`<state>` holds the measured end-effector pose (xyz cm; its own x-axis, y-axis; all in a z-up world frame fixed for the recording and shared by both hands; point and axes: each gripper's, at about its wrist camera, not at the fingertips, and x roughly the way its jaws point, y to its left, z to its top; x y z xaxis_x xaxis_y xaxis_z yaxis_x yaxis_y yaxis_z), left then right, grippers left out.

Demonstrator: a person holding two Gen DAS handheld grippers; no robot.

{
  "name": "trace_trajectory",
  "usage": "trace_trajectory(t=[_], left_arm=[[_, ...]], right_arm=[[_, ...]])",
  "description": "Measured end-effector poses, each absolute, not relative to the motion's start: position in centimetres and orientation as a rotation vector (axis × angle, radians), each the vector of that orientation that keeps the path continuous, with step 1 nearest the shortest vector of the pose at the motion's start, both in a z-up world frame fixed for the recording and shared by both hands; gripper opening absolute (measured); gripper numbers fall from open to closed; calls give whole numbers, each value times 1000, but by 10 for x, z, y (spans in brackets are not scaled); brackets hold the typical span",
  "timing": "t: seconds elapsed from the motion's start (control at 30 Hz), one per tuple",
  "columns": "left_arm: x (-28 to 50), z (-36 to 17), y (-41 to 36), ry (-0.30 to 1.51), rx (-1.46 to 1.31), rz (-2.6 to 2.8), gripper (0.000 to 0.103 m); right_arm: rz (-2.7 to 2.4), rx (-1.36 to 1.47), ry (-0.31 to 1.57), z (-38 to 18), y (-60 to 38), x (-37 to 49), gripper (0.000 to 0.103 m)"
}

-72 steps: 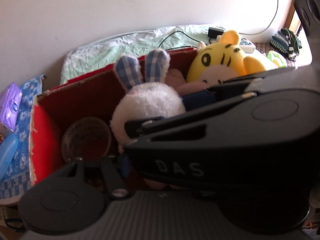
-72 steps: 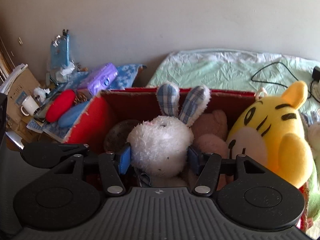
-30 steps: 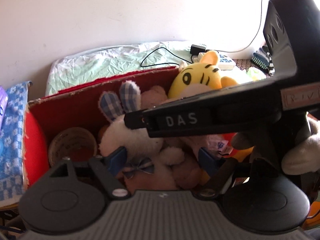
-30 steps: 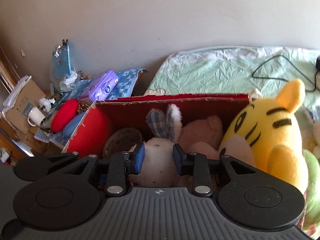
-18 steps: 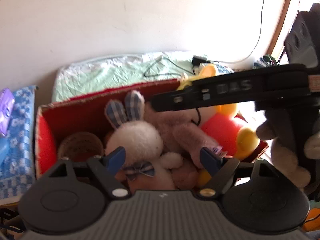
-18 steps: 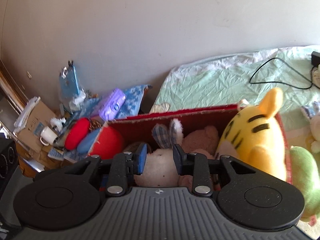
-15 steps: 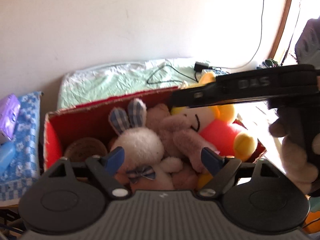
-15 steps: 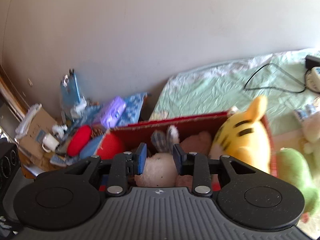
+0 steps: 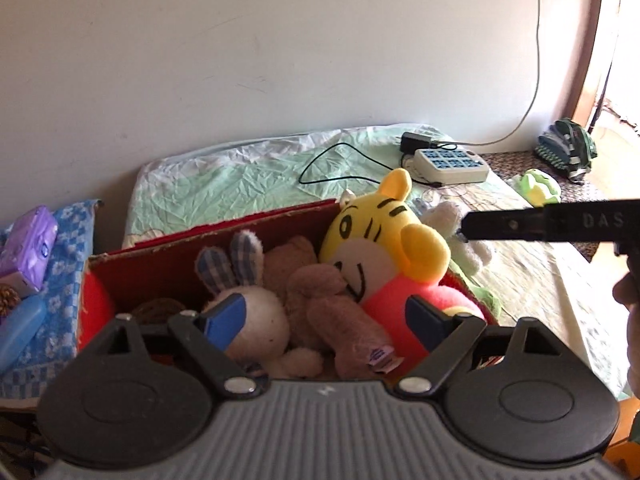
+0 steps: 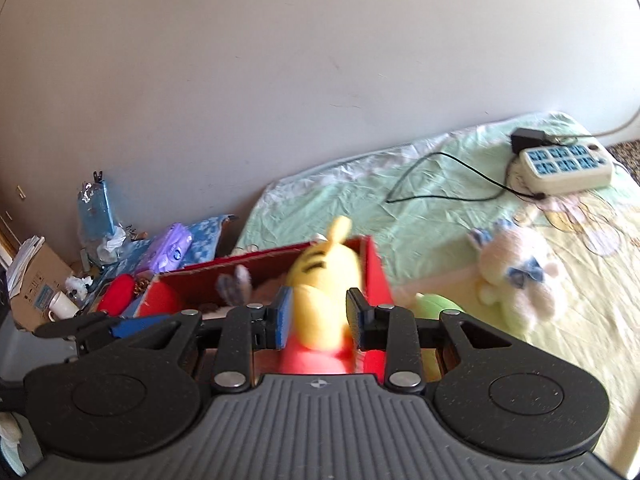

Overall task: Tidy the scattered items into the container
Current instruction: 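Withdraw the right tool up out of the red box, then move the right tool to the white plush bear with blue bow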

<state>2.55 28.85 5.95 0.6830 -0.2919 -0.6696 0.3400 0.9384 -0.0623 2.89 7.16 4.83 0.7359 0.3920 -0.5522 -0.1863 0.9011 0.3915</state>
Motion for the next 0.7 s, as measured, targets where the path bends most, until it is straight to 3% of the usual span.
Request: trace_trajectory(t=[0.7], left_arm=[[33,91,159,734,90,-134,89]], right_arm=[[428,314,763,34,-45,47,33]])
